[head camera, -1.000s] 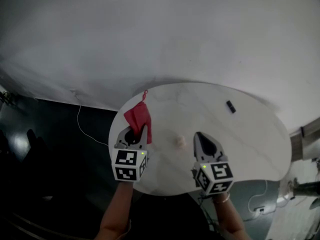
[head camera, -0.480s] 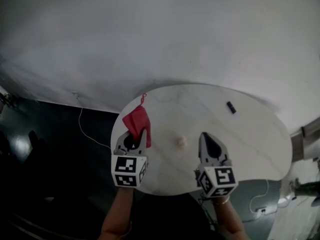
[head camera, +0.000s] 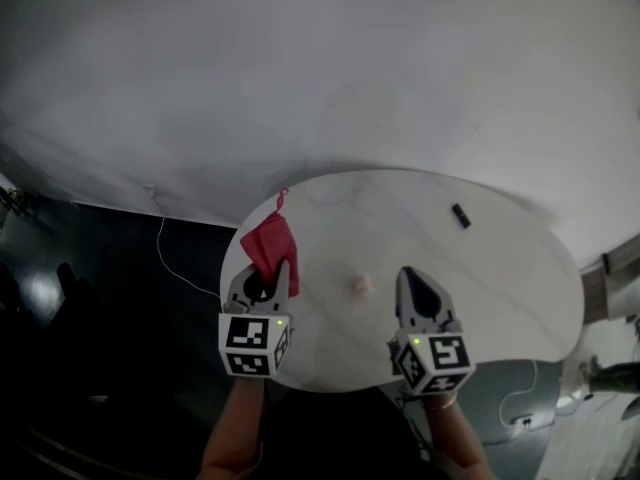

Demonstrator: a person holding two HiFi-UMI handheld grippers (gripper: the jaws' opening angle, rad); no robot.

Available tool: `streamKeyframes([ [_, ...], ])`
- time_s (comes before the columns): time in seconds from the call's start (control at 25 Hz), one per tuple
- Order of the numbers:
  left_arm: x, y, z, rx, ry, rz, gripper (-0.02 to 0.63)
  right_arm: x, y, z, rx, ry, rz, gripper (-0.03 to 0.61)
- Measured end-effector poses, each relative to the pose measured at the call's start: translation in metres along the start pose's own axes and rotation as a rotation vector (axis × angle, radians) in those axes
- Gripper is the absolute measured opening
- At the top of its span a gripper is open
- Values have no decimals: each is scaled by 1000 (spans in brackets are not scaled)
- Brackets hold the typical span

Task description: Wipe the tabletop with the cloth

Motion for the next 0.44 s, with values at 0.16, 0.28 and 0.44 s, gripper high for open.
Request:
streamKeyframes([
  [0.16, 1, 0, -1, 0, -1, -3, 41, 2, -1, -1, -11, 11, -15, 2],
  [0.28, 2, 0, 0, 2, 4, -2, 41, -1, 0, 1, 5, 10, -6, 2],
  [0.44, 4, -3, -3, -5, 8, -3, 41, -2, -3, -3, -17, -6, 0, 2],
])
Point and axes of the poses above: the fingertips, and each gripper's own axes: y forward along the fingers, x to its right, z out of its top, the point moved 5 cm from there along -y, backward along the fingers, and after that the axes turned 2 degrees about x, right-handed, at the moved point
